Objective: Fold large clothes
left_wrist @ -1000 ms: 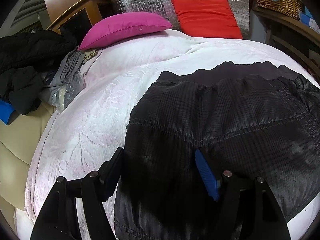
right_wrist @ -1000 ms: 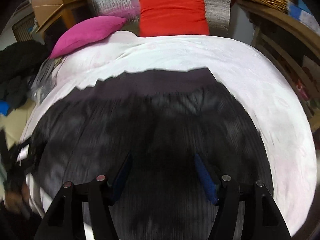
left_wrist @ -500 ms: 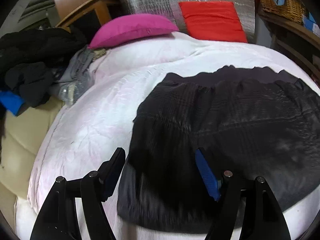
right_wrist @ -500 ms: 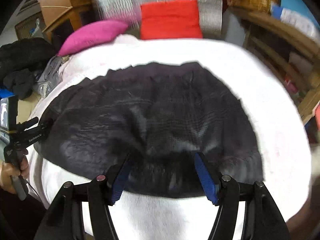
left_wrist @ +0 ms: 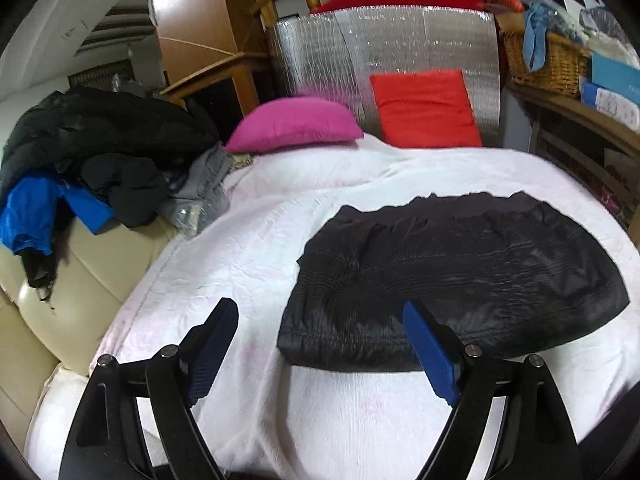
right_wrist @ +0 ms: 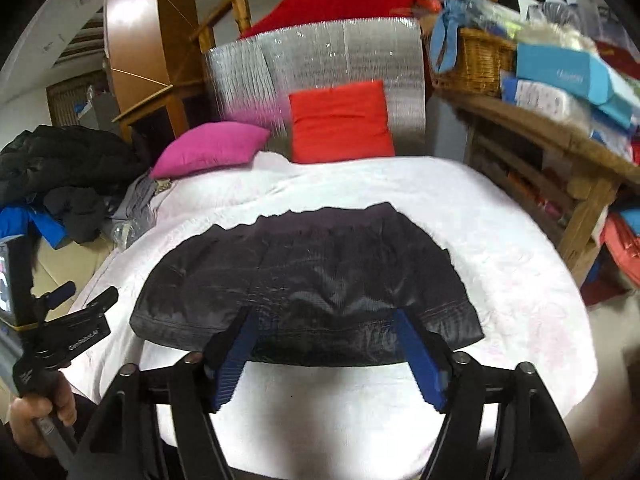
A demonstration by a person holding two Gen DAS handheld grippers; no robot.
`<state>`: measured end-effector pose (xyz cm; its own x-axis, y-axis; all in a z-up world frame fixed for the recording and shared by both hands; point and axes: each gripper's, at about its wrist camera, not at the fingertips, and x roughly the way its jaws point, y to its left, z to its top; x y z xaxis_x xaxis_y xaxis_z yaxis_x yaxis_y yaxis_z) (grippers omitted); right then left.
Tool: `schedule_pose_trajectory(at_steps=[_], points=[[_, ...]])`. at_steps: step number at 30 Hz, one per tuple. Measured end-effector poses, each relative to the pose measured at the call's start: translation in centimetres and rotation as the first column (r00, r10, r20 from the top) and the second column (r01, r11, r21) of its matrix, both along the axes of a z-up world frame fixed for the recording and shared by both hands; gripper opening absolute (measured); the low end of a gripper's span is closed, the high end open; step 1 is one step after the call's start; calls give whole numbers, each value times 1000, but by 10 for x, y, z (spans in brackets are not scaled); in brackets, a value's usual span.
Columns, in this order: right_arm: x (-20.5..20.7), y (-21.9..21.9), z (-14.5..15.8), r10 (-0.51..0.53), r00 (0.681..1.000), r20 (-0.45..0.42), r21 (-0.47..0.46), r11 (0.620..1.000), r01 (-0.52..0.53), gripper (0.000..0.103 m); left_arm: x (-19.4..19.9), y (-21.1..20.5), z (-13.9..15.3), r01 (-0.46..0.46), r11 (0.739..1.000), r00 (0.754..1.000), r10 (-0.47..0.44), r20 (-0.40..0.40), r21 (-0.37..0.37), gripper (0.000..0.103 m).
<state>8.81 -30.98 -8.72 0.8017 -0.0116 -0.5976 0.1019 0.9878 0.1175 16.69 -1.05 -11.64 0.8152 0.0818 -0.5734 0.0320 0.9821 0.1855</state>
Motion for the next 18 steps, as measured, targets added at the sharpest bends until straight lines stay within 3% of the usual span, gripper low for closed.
schedule_pose_trajectory(at_steps=[5, 13, 18], points=[[-25, 12, 9, -16, 1000, 9, -19, 1000, 16, 75, -28, 2, 21, -11, 1000, 1000, 12, 24, -25, 86], [-58, 27, 24, -31, 999, 20, -26, 999, 31, 75, -77, -6, 60, -26, 999, 994, 28, 109, -23, 100], [-79, 26, 38, -41, 998, 42, -16, 999, 42, 76, -105, -11, 82, -14, 999, 987, 19, 160, -36, 101]])
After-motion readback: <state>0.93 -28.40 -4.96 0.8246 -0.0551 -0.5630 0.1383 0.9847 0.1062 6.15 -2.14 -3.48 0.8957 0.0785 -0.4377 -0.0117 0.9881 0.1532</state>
